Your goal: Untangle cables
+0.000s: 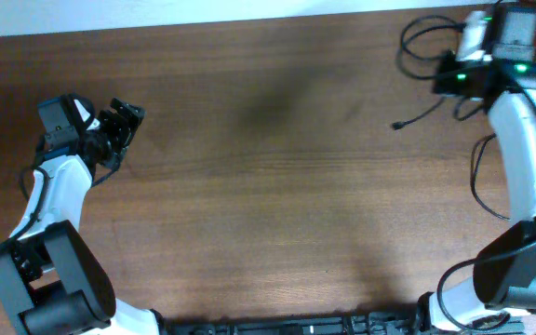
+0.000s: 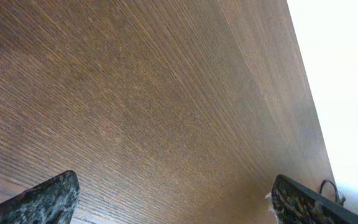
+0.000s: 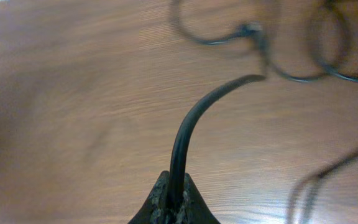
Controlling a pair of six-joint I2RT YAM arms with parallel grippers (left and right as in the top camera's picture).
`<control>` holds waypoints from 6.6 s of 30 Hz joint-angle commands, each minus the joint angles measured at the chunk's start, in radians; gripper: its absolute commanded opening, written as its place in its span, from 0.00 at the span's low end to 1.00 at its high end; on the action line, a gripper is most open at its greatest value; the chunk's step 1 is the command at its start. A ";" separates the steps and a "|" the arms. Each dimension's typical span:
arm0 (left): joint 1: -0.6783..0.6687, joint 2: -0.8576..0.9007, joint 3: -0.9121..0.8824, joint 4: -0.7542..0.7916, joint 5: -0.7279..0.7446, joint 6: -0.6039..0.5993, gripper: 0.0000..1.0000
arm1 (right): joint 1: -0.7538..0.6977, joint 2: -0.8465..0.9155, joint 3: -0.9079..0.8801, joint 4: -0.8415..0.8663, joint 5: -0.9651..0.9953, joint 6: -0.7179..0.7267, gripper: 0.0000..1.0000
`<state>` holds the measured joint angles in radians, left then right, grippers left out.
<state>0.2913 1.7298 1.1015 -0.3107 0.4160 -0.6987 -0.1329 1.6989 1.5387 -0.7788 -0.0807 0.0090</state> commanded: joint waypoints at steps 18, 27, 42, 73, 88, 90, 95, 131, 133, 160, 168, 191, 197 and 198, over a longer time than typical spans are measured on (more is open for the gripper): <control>0.000 0.002 0.001 0.001 0.007 0.019 0.99 | 0.197 0.258 0.004 0.406 0.191 -0.079 0.11; 0.000 0.002 0.001 0.001 0.007 0.019 0.99 | 0.199 -0.070 0.005 0.291 0.187 0.019 0.98; 0.000 0.002 0.001 0.001 0.007 0.019 0.99 | 0.199 -0.719 0.005 -0.285 0.120 0.056 0.98; 0.000 0.002 0.001 0.001 0.007 0.019 0.99 | 0.130 -1.695 -1.427 0.773 0.067 0.050 0.98; 0.000 0.002 0.001 0.001 0.007 0.019 0.99 | 0.098 -1.695 -1.533 0.699 0.092 0.052 0.98; 0.000 0.002 0.001 0.001 0.007 0.019 0.99 | 0.098 -1.695 -1.533 0.699 0.092 0.052 0.98; 0.000 0.002 0.001 0.002 0.007 0.019 0.99 | 0.098 -1.695 -1.533 0.699 0.092 0.052 0.98; -0.512 -0.381 -0.002 -0.178 -0.365 0.314 0.99 | 0.098 -1.693 -1.533 0.699 0.092 0.052 0.98; -0.514 -0.480 -0.016 -0.182 -0.364 0.335 0.99 | 0.098 -1.693 -1.533 0.699 0.092 0.052 0.98; -0.298 -1.715 -0.732 -0.175 -0.465 0.402 0.99 | 0.098 -1.693 -1.533 0.699 0.092 0.052 0.98; -0.264 -1.725 -0.924 0.183 -0.465 0.402 0.99 | 0.098 -1.693 -1.533 0.699 0.092 0.052 0.98; -0.269 -1.725 -1.093 0.238 -0.333 0.776 0.99 | 0.098 -1.693 -1.533 0.699 0.092 0.052 0.98; -0.269 -1.725 -1.093 0.237 -0.333 0.776 0.99 | 0.098 -1.693 -1.533 0.699 0.092 0.052 0.98; -0.269 -1.725 -1.093 0.237 -0.333 0.776 0.99 | 0.098 -1.693 -1.533 0.699 0.092 0.052 0.98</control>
<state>0.0212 0.0116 0.0143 -0.0750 0.0650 0.0608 -0.0303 0.0120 0.0120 -0.0750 0.0025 0.0532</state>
